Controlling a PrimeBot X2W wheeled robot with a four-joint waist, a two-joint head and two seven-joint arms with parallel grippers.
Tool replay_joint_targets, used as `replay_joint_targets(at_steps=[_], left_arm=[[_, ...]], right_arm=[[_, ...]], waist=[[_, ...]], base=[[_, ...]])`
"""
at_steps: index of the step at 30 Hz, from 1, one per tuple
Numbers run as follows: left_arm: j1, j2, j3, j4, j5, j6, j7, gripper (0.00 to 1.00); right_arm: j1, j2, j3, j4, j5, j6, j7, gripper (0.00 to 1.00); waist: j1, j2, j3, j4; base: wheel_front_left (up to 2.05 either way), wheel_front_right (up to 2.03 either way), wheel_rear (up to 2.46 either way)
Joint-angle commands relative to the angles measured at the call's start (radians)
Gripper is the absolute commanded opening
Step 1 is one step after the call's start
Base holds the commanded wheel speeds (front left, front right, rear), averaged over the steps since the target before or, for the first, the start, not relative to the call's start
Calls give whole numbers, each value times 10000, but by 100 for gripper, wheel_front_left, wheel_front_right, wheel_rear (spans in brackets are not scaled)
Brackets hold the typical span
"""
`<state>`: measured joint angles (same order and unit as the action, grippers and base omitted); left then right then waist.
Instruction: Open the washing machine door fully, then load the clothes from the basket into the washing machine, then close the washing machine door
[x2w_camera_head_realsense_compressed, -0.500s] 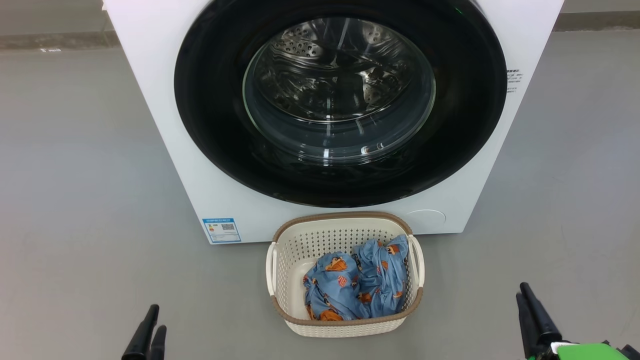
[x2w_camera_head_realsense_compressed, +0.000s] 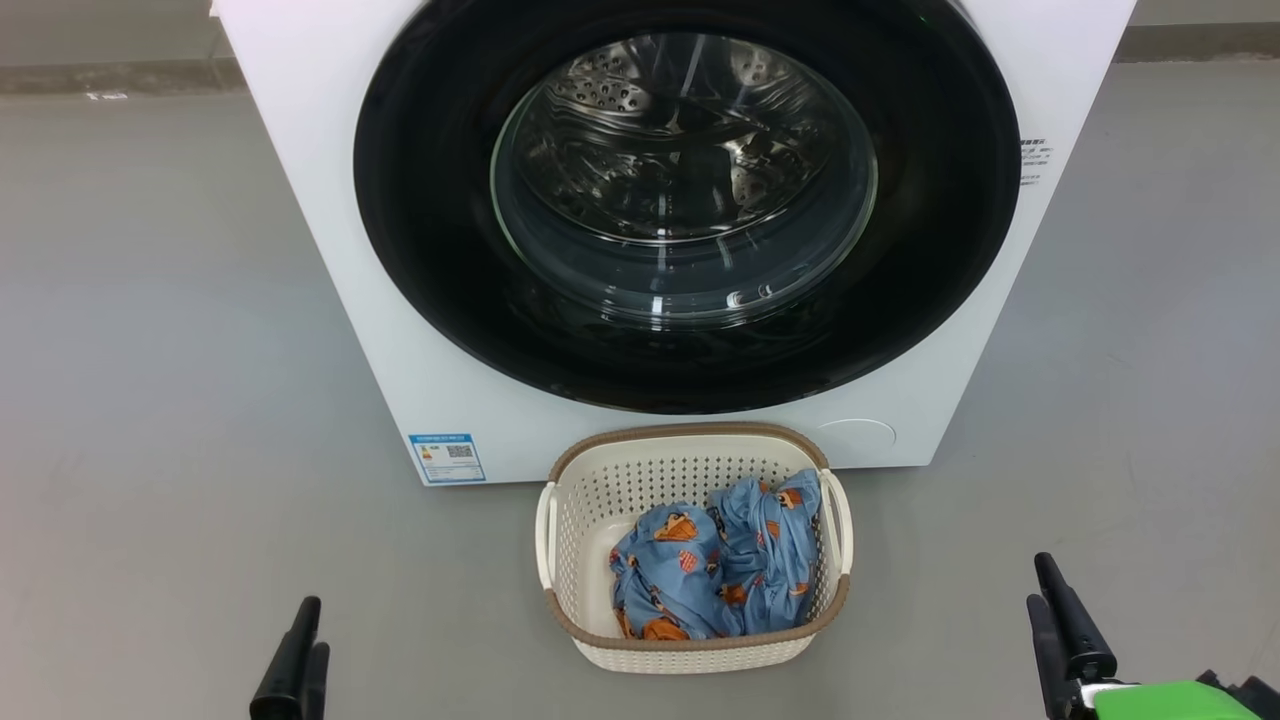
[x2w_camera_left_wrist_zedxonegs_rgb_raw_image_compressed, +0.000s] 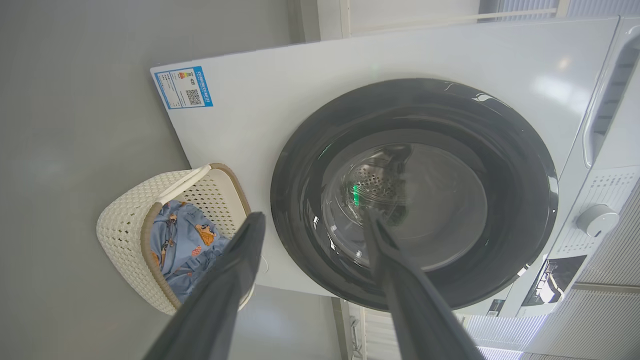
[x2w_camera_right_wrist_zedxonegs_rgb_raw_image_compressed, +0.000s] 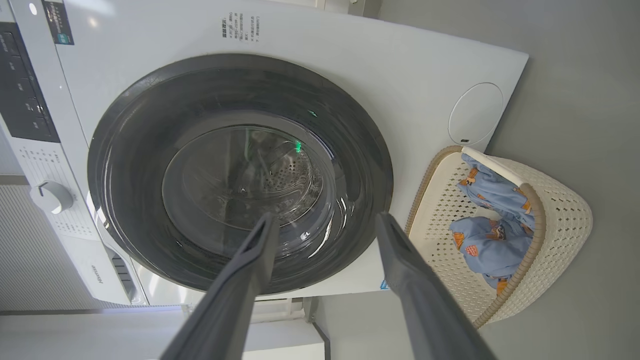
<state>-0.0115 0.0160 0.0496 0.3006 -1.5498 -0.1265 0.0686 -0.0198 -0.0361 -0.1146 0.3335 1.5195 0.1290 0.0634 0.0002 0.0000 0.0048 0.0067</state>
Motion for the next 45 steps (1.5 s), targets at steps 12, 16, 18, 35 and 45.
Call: replay_joint_targets(at_steps=[12,16,18,35,45], left_arm=[[-169,175,1,-562,2073,-17,-453,100],[-146,181,-29,-637,2709,-18,-570,100],[-134,184,-49,-679,3025,-18,-629,100],[-9,214,-390,-1093,5575,95,-1157,100],[54,230,-527,-1299,6763,136,-1421,100]], right_arm=[[-250,-215,284,-271,-1736,4,-411,100],[-267,-268,357,-234,-2250,4,-528,100],[-276,-288,389,-231,-2499,5,-587,100],[-267,-527,745,-388,-4646,7,-1113,100],[-232,-641,921,-400,-5643,9,-1377,100]], waist=[[-1,0,4,61],[-1,0,3,75],[-1,0,4,82],[-1,0,23,146],[-1,0,32,185]], base=[[0,0,0],[0,0,0],[0,0,0],[0,0,0],[0,0,0]])
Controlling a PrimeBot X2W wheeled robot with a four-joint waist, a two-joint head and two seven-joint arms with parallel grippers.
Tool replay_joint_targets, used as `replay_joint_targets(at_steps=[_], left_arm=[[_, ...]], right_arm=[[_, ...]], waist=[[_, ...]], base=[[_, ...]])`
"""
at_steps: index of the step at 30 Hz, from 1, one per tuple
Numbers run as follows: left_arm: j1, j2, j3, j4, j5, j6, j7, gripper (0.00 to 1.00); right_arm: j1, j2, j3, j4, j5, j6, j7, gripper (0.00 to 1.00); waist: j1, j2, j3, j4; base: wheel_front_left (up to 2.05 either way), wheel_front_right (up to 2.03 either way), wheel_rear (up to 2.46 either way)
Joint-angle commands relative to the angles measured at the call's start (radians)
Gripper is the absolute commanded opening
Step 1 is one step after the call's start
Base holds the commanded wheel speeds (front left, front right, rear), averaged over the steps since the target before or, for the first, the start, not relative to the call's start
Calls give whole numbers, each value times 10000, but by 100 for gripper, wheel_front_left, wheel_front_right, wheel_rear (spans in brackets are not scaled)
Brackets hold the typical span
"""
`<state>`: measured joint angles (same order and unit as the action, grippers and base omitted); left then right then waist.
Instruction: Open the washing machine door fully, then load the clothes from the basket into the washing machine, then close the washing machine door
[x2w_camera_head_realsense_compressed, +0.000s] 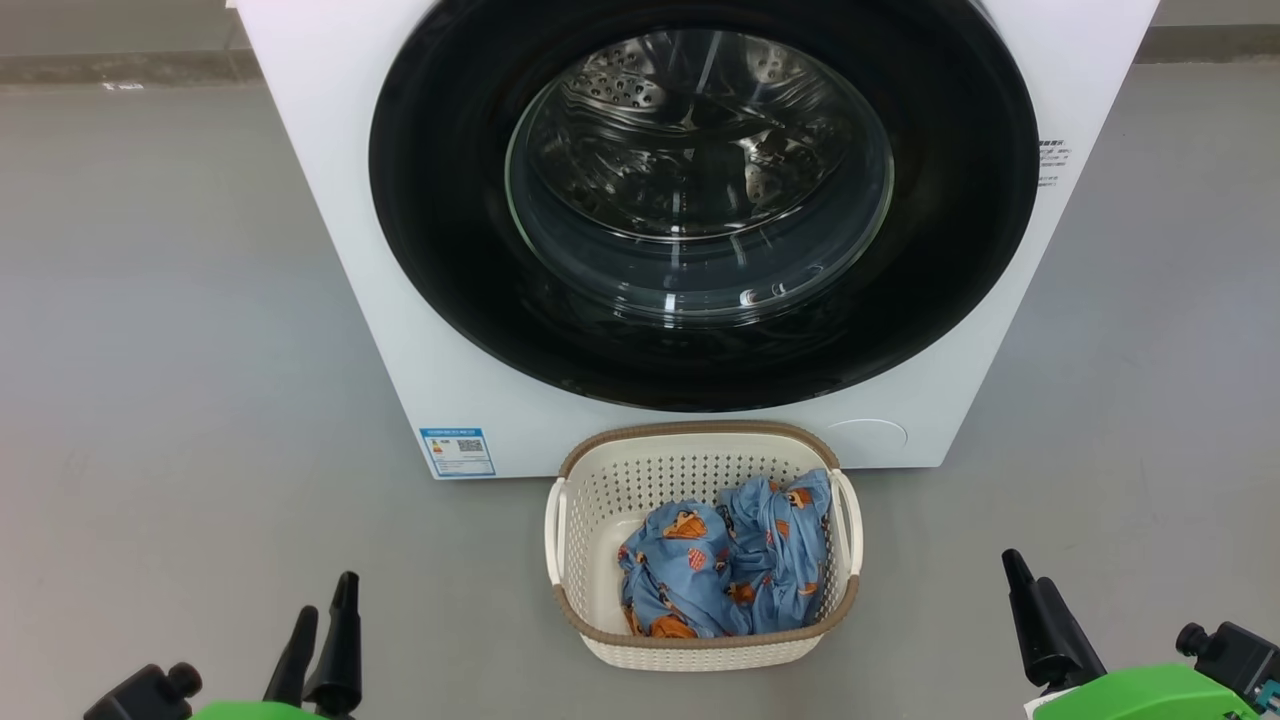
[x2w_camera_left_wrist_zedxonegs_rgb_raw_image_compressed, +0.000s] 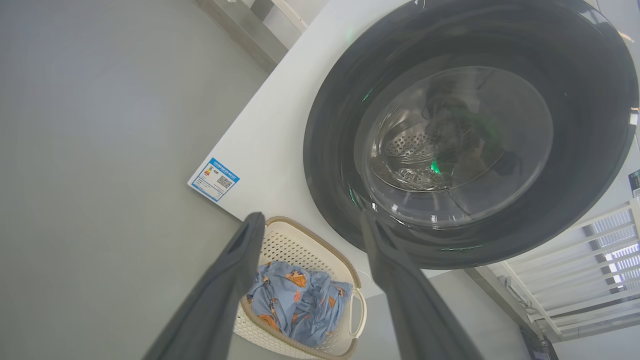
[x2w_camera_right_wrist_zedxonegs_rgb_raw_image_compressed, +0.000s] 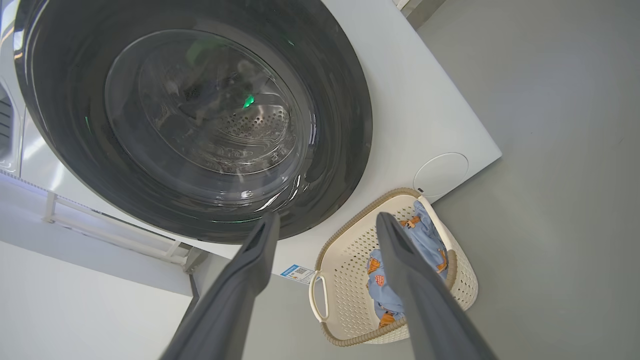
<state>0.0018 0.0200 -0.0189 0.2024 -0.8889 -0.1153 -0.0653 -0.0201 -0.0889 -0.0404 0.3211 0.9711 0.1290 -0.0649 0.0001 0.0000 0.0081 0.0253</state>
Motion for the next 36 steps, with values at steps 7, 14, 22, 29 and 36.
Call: replay_joint_targets(at_steps=[7,14,22,29,36], left_arm=[[-44,202,60,-455,1056,36,-289,100],[-16,214,-41,-607,1932,45,-494,100],[31,228,-148,-769,2932,83,-730,100],[46,241,-219,-863,3788,113,-935,100],[81,251,-268,-930,4478,125,-1111,100]], right_arm=[[-200,-219,331,-264,-1001,10,-299,100],[-173,-321,476,-290,-1791,10,-503,100],[-144,-447,559,-357,-2674,12,-738,100],[-141,-526,578,-421,-3437,13,-943,100],[-97,-565,572,-442,-4094,13,-1118,100]], waist=[[-1,0,14,37],[-1,0,49,77],[-1,0,99,100],[-1,0,141,117],[-1,0,113,153]], base=[[0,0,0],[0,0,0],[0,0,0],[0,0,0],[0,0,0]])
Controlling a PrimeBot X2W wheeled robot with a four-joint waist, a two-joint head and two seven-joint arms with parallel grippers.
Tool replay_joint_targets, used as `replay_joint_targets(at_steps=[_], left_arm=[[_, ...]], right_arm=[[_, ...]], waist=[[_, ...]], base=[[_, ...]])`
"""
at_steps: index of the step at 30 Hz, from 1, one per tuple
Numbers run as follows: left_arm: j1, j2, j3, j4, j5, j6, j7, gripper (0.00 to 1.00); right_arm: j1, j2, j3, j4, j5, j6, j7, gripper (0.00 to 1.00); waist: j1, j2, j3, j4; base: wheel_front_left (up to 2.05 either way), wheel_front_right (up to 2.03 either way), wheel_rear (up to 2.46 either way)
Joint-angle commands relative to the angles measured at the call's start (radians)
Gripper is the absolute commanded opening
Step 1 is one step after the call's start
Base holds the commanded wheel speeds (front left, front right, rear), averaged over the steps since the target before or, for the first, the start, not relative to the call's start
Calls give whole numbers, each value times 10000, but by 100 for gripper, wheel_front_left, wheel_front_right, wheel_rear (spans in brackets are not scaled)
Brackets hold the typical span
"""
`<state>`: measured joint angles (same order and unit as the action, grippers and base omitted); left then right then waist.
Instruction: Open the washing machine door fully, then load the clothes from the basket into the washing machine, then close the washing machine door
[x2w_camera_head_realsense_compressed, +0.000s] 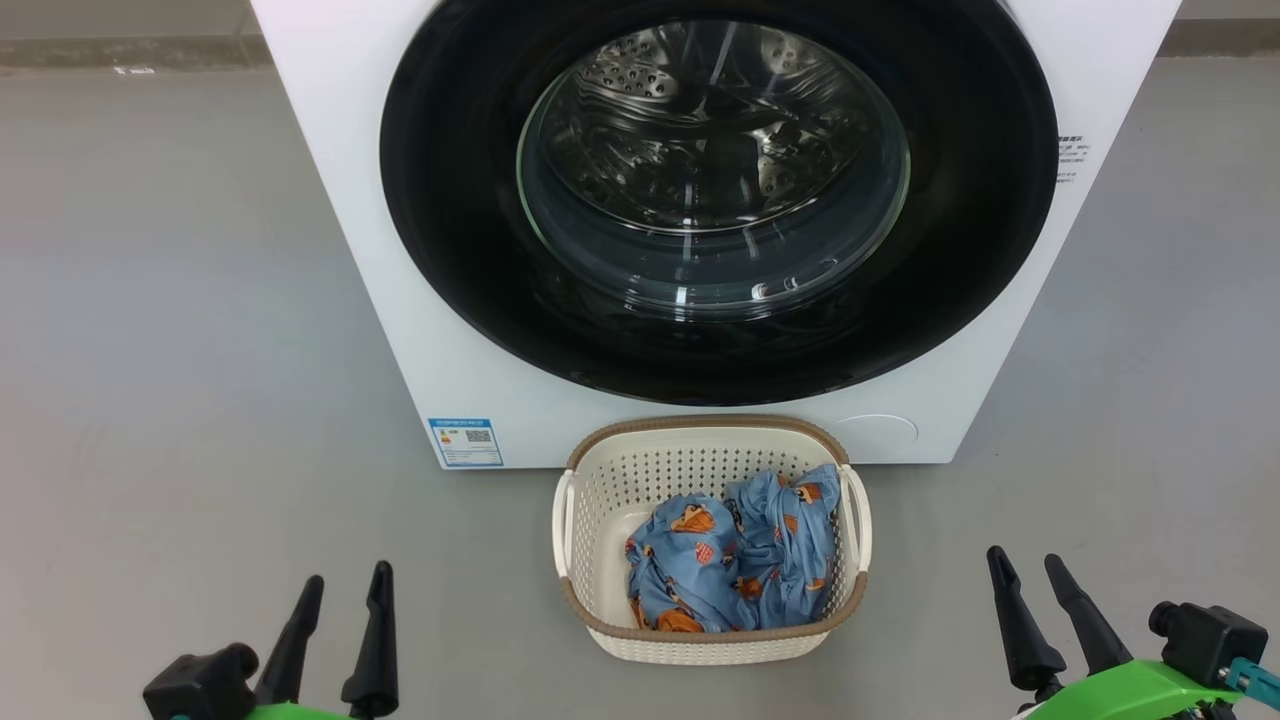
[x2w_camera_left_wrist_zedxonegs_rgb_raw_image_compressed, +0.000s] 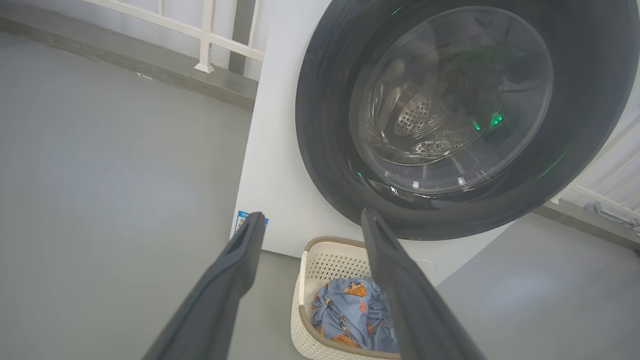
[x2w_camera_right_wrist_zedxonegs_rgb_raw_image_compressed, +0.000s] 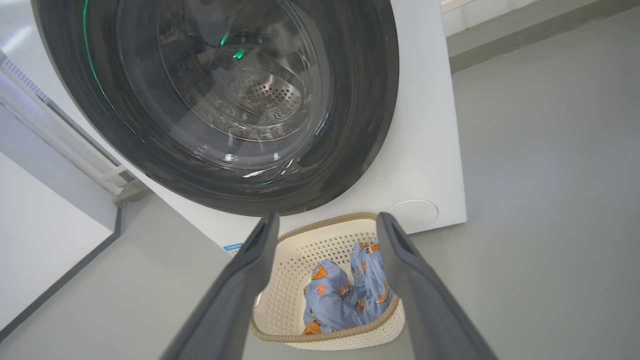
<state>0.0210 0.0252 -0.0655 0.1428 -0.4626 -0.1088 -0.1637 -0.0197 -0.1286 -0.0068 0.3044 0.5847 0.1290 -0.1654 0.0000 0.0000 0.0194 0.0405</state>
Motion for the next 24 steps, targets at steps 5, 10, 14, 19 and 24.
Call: replay_joint_targets(at_steps=[5,10,14,19,24], left_arm=[[-68,208,176,-404,759,59,-274,100],[-50,217,153,-489,1300,52,-421,100],[-51,224,128,-544,1753,48,-538,100],[-47,232,118,-576,2292,67,-685,100],[-36,241,120,-596,2839,66,-831,100]], right_arm=[[-64,-195,219,-298,-768,14,-259,100],[-24,-241,148,-347,-1305,15,-406,100],[3,-285,103,-391,-1748,15,-523,100],[54,-321,-14,-437,-2308,16,-668,100],[122,-333,-176,-488,-2858,17,-814,100]], waist=[[0,0,-22,23],[0,0,20,36],[0,0,71,38],[0,0,103,32],[0,0,93,33]], base=[[0,0,0],[0,0,0],[0,0,0],[0,0,0],[0,0,0]])
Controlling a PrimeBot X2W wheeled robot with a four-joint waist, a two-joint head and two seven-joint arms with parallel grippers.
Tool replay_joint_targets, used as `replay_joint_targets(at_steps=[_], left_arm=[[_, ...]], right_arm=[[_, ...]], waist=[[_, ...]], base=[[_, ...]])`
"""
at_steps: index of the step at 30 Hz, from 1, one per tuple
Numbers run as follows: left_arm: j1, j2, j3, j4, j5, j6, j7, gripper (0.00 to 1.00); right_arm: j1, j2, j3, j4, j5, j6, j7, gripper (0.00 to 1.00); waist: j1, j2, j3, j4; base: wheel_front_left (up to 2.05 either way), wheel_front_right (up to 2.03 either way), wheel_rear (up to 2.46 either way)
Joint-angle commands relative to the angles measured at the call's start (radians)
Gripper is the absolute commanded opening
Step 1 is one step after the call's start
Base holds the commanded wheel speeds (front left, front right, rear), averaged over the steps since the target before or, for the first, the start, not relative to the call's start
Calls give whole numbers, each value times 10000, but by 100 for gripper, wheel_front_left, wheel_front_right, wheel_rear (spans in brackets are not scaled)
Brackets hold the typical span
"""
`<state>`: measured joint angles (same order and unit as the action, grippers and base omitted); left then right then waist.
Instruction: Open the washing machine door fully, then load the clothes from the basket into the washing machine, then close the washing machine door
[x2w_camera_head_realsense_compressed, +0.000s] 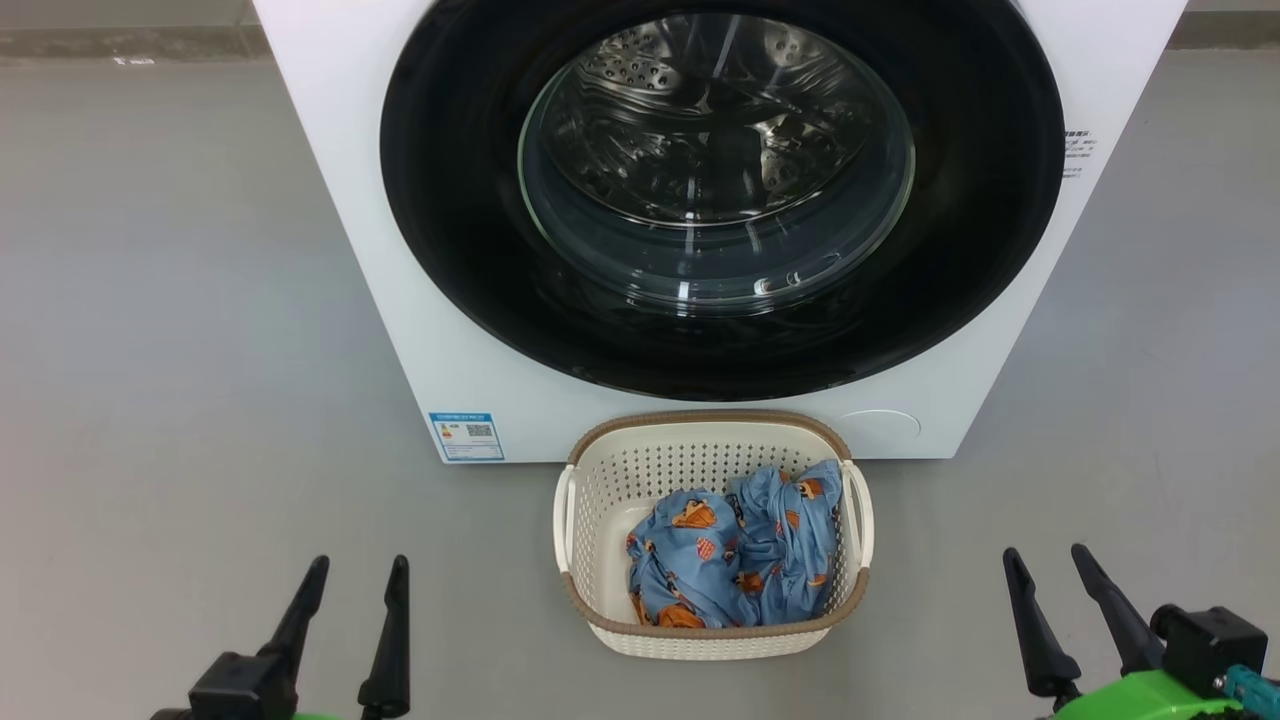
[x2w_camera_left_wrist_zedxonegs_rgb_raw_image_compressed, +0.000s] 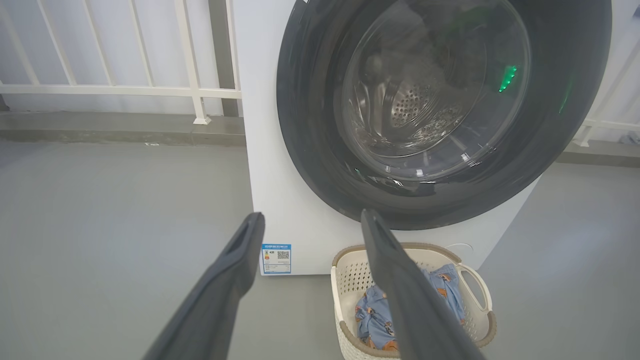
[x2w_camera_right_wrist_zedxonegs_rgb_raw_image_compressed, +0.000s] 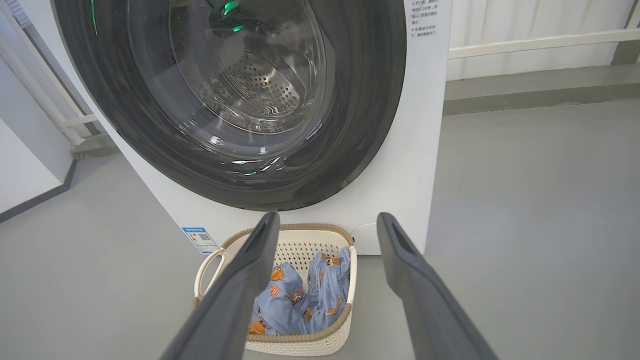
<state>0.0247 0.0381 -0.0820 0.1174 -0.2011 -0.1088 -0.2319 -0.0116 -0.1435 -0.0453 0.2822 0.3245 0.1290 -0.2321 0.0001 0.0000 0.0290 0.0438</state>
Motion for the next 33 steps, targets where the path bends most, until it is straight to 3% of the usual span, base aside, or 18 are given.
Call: replay_joint_targets(at_steps=[1,21,33], left_arm=[[-63,114,285,-347,312,69,-177,100],[-87,122,244,-326,1206,225,-299,100],[-115,122,209,-275,1361,151,-299,100]], right_arm=[[64,-195,177,-273,-363,17,-176,100],[152,-158,-142,-393,-833,17,-297,100],[107,-121,-149,-417,-817,17,-297,100]], waist=[[0,0,-9,0],[0,0,28,-45],[0,0,50,-56]], base=[[0,0,0],[3,3,-6],[76,76,-152]])
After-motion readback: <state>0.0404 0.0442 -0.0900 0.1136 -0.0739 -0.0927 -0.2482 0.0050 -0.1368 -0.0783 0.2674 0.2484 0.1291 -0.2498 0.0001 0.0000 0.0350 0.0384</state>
